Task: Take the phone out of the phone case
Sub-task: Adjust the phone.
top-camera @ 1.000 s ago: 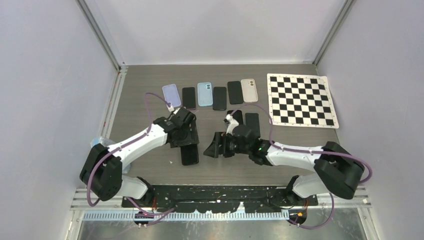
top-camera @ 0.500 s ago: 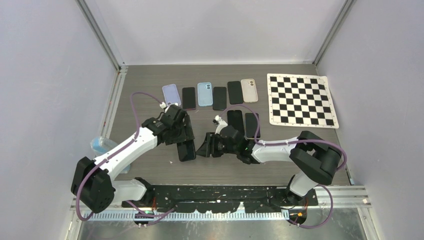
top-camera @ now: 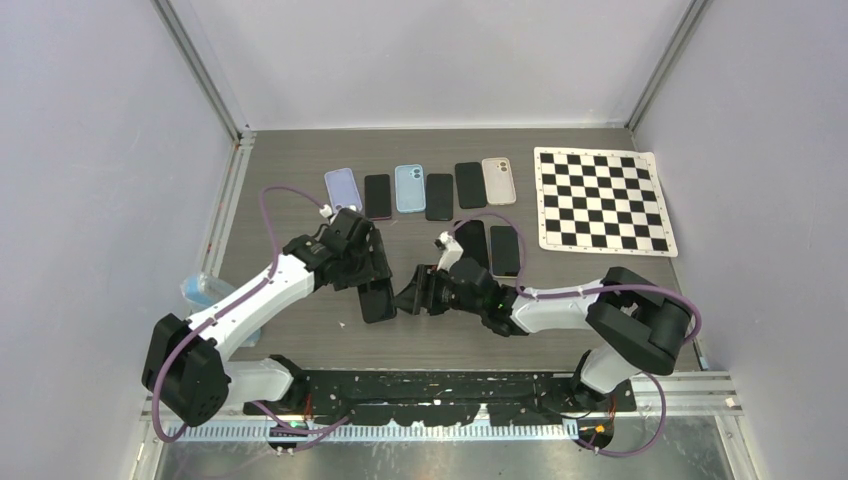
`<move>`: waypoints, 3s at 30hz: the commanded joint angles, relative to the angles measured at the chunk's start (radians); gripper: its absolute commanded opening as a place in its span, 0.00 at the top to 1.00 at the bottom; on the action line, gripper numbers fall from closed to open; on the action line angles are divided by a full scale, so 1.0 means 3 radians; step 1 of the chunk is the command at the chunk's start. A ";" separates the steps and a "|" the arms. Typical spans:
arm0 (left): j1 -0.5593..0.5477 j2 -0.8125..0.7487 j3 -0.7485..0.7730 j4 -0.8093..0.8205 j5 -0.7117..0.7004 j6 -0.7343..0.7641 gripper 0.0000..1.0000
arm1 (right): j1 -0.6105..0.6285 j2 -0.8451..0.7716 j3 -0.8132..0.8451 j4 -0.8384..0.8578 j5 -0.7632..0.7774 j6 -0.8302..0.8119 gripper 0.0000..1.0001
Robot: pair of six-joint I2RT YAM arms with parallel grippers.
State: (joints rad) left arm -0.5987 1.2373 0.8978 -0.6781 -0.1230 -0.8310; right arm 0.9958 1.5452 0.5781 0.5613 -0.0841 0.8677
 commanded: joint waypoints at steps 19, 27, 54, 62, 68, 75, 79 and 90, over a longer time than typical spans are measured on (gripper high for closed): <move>0.0215 -0.0443 -0.0052 0.0429 0.0812 -0.0091 0.53 | 0.0183 0.0091 0.0363 0.0600 -0.0120 -0.0138 0.86; 0.0359 -0.0849 -0.0057 0.0404 0.0758 -0.0001 0.00 | 0.0073 -0.0240 0.0364 0.0507 -0.0207 -0.0115 0.99; 0.0682 -0.1083 0.0243 0.2463 0.2495 0.0054 0.01 | -0.0988 -0.1331 0.0736 0.0789 -0.1650 0.0740 0.99; 0.0686 -0.0770 0.0254 0.3070 0.2878 -0.0411 0.30 | -0.0988 -0.1285 0.0781 0.0759 -0.1807 0.0672 0.99; 0.0697 -0.0676 0.0349 0.3018 0.3001 -0.0733 0.45 | -0.0988 -0.1240 0.0788 0.0623 -0.1891 0.0586 0.99; 0.0697 -0.0604 0.0537 0.2559 0.3137 -0.0865 0.55 | -0.0993 -0.1163 0.0857 0.0466 -0.1923 0.0512 0.99; 0.0697 -0.0578 0.0577 0.2356 0.3166 -0.0848 0.59 | -0.0993 -0.1093 0.0879 0.0478 -0.1979 0.0537 0.99; 0.0763 -0.0568 0.0766 0.1855 0.3342 -0.0394 0.67 | -0.1032 -0.0836 0.0899 0.0824 -0.2234 0.0976 0.99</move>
State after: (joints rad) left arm -0.3809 1.0874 1.0477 -0.0704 0.7963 -1.0359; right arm 0.6930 1.2896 0.7979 0.7036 -0.7376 1.1061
